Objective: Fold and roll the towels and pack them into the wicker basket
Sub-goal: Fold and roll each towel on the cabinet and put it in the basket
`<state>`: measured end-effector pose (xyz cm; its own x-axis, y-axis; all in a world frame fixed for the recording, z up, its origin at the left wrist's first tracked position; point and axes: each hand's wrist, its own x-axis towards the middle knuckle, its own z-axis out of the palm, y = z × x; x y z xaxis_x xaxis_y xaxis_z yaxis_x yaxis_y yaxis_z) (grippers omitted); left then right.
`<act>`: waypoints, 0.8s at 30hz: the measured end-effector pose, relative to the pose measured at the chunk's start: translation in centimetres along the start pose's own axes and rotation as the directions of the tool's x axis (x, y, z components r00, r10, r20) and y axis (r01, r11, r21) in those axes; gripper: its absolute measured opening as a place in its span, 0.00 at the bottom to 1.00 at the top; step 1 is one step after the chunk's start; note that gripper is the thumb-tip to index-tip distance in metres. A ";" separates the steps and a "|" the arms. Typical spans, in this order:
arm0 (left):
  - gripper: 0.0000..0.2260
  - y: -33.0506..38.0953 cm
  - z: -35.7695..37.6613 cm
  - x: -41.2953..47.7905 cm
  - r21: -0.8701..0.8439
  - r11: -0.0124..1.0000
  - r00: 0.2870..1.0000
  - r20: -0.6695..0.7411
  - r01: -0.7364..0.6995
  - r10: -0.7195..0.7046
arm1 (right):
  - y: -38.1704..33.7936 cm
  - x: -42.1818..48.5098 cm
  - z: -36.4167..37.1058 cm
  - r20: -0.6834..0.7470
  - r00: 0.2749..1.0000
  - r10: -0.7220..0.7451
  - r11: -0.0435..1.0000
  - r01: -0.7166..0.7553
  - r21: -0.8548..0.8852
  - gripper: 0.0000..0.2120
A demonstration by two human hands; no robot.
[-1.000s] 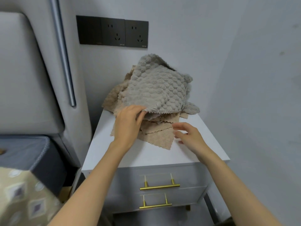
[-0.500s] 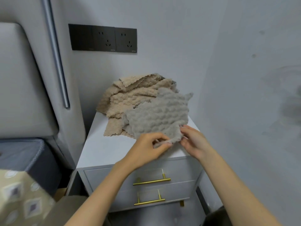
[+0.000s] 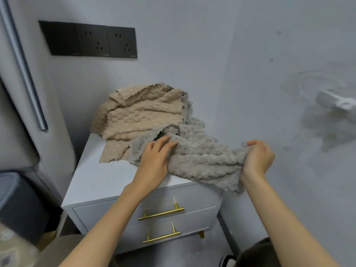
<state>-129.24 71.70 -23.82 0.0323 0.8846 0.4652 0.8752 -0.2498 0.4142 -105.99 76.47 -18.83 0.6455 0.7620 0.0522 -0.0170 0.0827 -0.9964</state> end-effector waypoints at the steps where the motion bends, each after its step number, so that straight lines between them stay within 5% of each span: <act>1: 0.27 0.0 0.1 0.3 0.015 1.000 1.000 0.023 -0.002 0.002 | 0.2 0.2 -0.1 0.055 0.998 -0.006 0.999 0.009 -0.046 0.14; 4: 0.31 -0.3 0.8 1.2 0.026 1.000 0.989 0.149 0.012 -0.015 | 1.5 0.6 -0.3 0.411 0.911 -0.033 0.917 0.192 -0.351 0.09; 6: 0.28 -0.2 1.5 1.7 0.031 0.999 0.985 0.174 0.015 -0.020 | 2.3 0.3 -0.5 0.614 0.788 0.044 0.753 0.378 -0.538 0.25; 8: 0.26 0.3 1.8 2.2 0.036 0.999 0.988 0.152 0.031 -0.036 | 3.0 -0.2 -0.1 0.719 0.686 0.115 0.573 0.545 -0.612 0.38; 11: 0.24 1.2 1.5 2.6 0.011 0.996 0.984 0.151 0.092 -0.092 | 3.8 -0.6 0.6 0.785 0.610 0.105 0.401 0.696 -0.595 0.30; 14: 0.27 1.5 1.2 3.0 -0.024 0.994 0.983 0.151 0.110 -0.105 | 3.8 -0.2 0.5 0.773 0.633 0.039 0.349 0.717 -0.604 0.05; 18: 0.36 0.7 1.2 3.5 0.005 0.997 0.991 0.109 0.073 -0.073 | 3.0 1.4 -1.0 0.663 0.745 -0.070 0.229 0.659 -0.716 0.08; 24: 0.38 0.6 3.5 4.3 0.256 0.966 0.973 0.229 -0.038 -0.022 | 2.1 3.4 -2.3 0.479 0.869 -0.126 0.532 0.467 -0.706 0.04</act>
<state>-126.94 76.71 -24.30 0.1227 0.9567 0.2641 0.9676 -0.1745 0.1825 -102.07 77.77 -20.89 0.1971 0.9592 0.2028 0.8314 -0.0539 -0.5530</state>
